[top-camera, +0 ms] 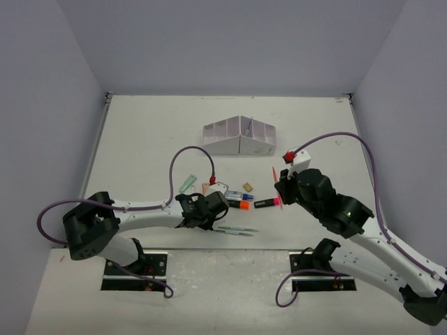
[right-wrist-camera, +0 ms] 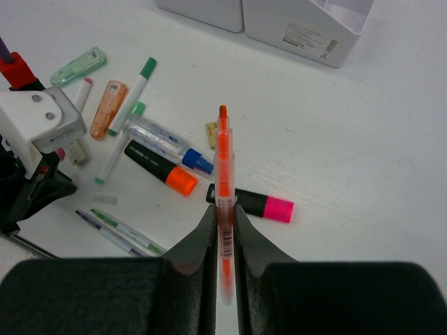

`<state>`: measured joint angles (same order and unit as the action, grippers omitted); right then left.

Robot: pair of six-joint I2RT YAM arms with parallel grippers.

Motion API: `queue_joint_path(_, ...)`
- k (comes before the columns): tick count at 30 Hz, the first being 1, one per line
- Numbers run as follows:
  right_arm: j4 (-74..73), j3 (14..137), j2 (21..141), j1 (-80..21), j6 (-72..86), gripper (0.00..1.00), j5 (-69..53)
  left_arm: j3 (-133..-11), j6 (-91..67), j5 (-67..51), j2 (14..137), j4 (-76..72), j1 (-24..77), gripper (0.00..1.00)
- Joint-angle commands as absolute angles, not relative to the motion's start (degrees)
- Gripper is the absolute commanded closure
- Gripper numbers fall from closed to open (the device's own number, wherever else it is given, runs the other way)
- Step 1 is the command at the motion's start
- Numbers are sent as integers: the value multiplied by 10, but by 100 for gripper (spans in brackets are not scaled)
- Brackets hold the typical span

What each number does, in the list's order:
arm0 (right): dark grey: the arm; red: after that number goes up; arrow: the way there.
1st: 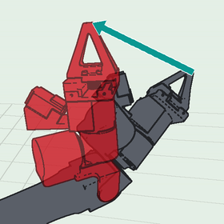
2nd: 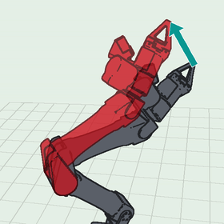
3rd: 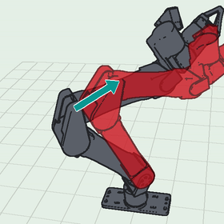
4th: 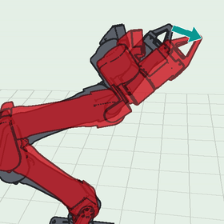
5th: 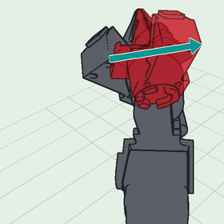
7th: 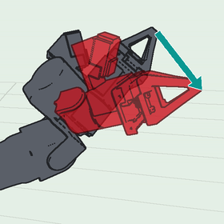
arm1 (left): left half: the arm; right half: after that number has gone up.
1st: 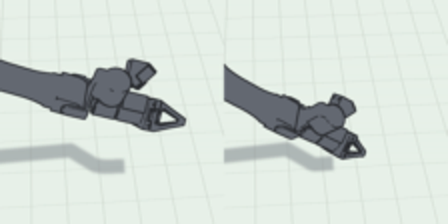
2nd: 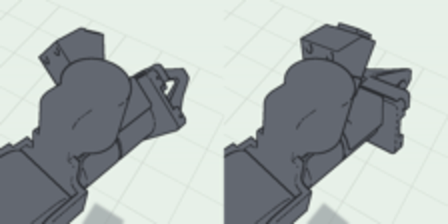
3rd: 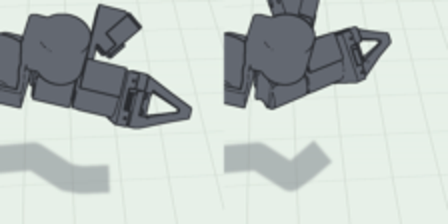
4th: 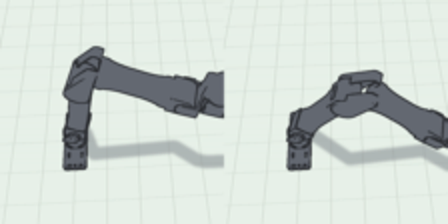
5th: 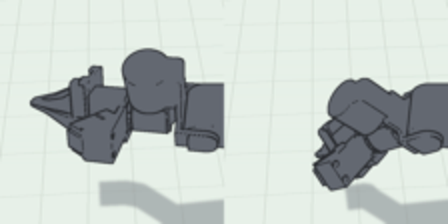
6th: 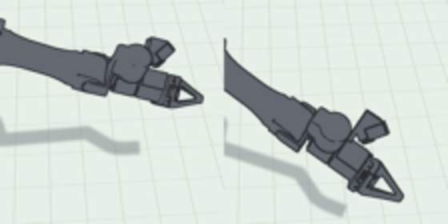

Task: Sort the stationery into containers
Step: Close the pen cap on the pen.

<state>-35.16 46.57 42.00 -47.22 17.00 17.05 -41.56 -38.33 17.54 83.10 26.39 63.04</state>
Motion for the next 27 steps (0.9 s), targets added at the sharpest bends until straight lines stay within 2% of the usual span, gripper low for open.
queue_joint_path(1, -340, 467, 423, -473, 192, 100, 183, -474, -384, 190, 767, 285, 634, 100)
queue_joint_path(5, -306, 448, 404, -473, 218, 100, 172, -523, -385, 218, 721, 290, 635, 100)
queue_joint_path(8, -255, 421, 375, -473, 242, 100, 122, -550, -401, 260, 690, 274, 635, 100)
queue_joint_path(9, -234, 400, 365, -474, 246, 100, 66, -553, -405, 285, 667, 260, 634, 100)
queue_joint_path(12, -45, 326, 332, -474, 279, 100, -102, -490, -409, 326, 565, 85, 633, 100)
queue_joint_path(14, 24, 295, 325, -475, 301, 100, -150, -469, -407, 327, 541, -6, 629, 100)
queue_joint_path(18, 166, 239, 326, -475, 344, 100, -239, -396, -381, 239, 473, -233, 627, 100)
queue_joint_path(23, 208, 262, 356, -478, 361, 100, -268, -358, -372, 154, 474, -358, 627, 100)
queue_joint_path(27, 170, 302, 383, -504, 326, 100, -248, -348, -364, 114, 482, -392, 627, 100)
